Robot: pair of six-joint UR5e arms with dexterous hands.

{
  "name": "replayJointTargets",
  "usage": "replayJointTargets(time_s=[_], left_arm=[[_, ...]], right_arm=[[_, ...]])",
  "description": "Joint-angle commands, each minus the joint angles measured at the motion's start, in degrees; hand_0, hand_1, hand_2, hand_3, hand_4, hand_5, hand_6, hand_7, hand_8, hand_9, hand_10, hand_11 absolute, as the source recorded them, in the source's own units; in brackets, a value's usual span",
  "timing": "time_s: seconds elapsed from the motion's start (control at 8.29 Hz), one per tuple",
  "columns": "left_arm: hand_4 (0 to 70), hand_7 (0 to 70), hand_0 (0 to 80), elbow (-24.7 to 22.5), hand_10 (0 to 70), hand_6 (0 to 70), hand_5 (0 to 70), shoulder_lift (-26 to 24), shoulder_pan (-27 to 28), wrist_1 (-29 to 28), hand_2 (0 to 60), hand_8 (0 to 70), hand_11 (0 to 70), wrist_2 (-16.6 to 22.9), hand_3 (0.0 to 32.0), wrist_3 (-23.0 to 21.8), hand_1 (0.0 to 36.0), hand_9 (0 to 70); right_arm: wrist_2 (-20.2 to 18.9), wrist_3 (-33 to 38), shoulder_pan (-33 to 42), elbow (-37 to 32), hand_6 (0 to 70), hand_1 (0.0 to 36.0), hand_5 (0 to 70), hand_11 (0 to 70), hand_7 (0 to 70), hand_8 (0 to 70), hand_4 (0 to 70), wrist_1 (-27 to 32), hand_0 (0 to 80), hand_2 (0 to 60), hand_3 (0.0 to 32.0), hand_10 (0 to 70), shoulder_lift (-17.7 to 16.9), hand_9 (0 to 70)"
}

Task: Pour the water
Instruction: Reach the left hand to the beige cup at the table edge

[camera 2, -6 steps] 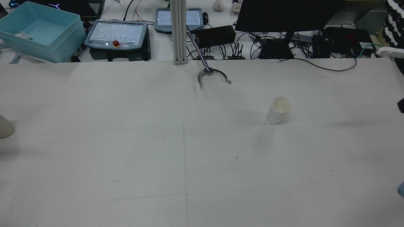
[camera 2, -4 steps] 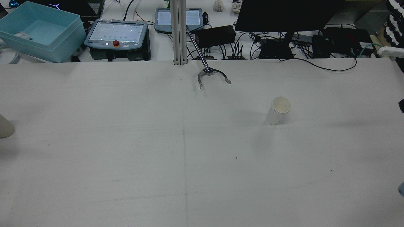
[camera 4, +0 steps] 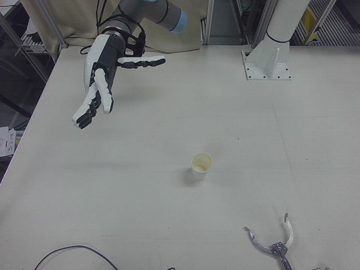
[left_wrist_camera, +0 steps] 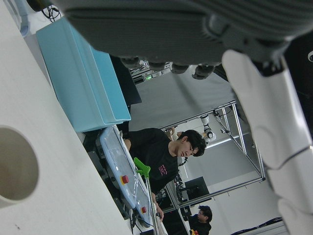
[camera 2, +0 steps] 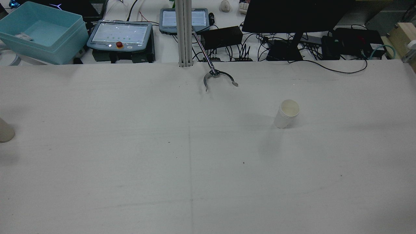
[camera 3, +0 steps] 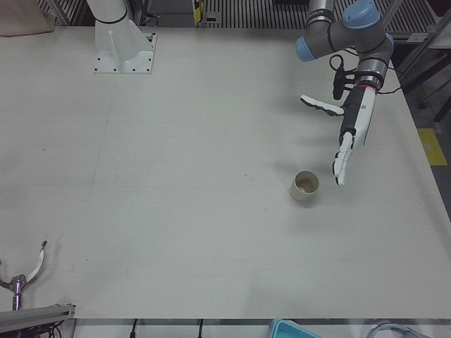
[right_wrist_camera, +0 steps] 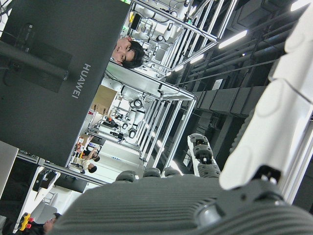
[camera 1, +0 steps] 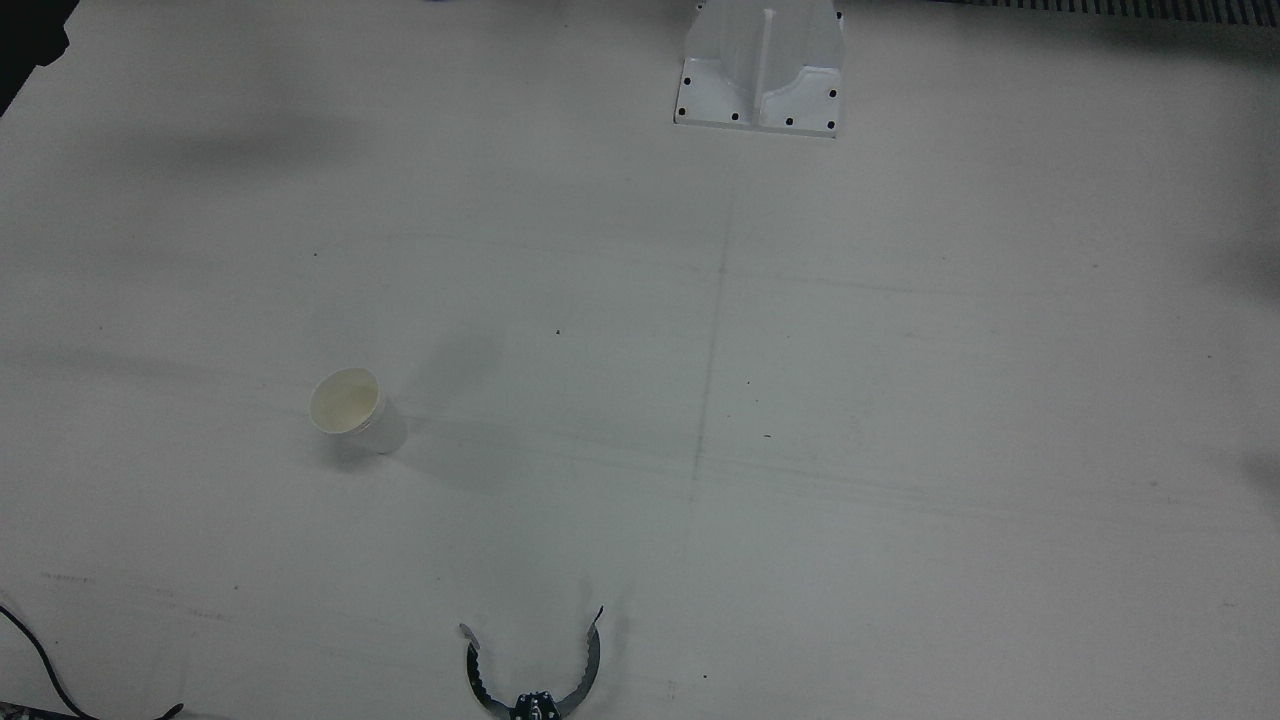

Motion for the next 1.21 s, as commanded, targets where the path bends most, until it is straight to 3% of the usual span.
replayJointTargets(time_s=[0.0, 0.24, 0.48, 0.72, 1.09], left_arm=[[7.0, 0.0, 48.3, 13.1, 0.0, 0.0, 0.0, -0.7, 0.3, -12.4, 0.0, 0.0, 0.8, -1.7, 0.0, 6.1, 8.5, 1.4], [6.8, 0.0, 48.1, 20.2, 0.2, 0.0, 0.0, -3.5, 1.0, -14.9, 0.0, 0.0, 1.9, -1.7, 0.0, 7.3, 8.9, 1.5], [6.2, 0.0, 47.8, 21.8, 0.6, 0.0, 0.0, -6.6, 4.5, -13.9, 0.0, 0.0, 2.4, -3.1, 0.0, 9.9, 9.1, 1.7], [6.1, 0.0, 47.8, 29.4, 0.9, 0.0, 0.0, -11.3, 12.1, -15.2, 0.0, 0.0, 2.8, -10.5, 0.0, 9.7, 9.5, 1.7], [5.5, 0.0, 46.7, 34.2, 0.8, 0.0, 0.0, -12.6, 17.1, -18.4, 0.0, 0.0, 2.6, -16.7, 0.0, 9.4, 8.6, 1.5]], right_arm=[[-0.4, -0.2, -1.4, 0.1, 0.0, 11.4, 1.6, 0.0, 0.0, 0.2, 4.1, -2.0, 47.8, 0.0, 0.0, 0.0, -0.1, 0.0], [-0.3, -0.8, -3.4, -0.7, 0.0, 11.0, 1.8, 0.0, 0.0, 0.3, 4.3, -2.8, 47.6, 0.0, 0.0, 0.0, -0.1, 0.0], [-0.1, -1.8, -4.7, -2.5, 0.0, 10.6, 1.9, 0.0, 0.0, 0.6, 4.0, -2.8, 47.2, 0.0, 0.0, 0.0, -0.1, 0.3], [-0.1, -1.9, -5.3, -3.4, 0.0, 10.1, 1.9, 0.1, 0.0, 0.9, 4.0, -2.8, 47.0, 0.0, 0.0, 0.0, -0.1, 0.6], [-0.1, -1.9, -6.1, -4.1, 0.0, 9.8, 1.7, 0.2, 0.0, 1.1, 4.2, -2.8, 46.6, 0.0, 0.0, 0.0, 0.1, 1.0]])
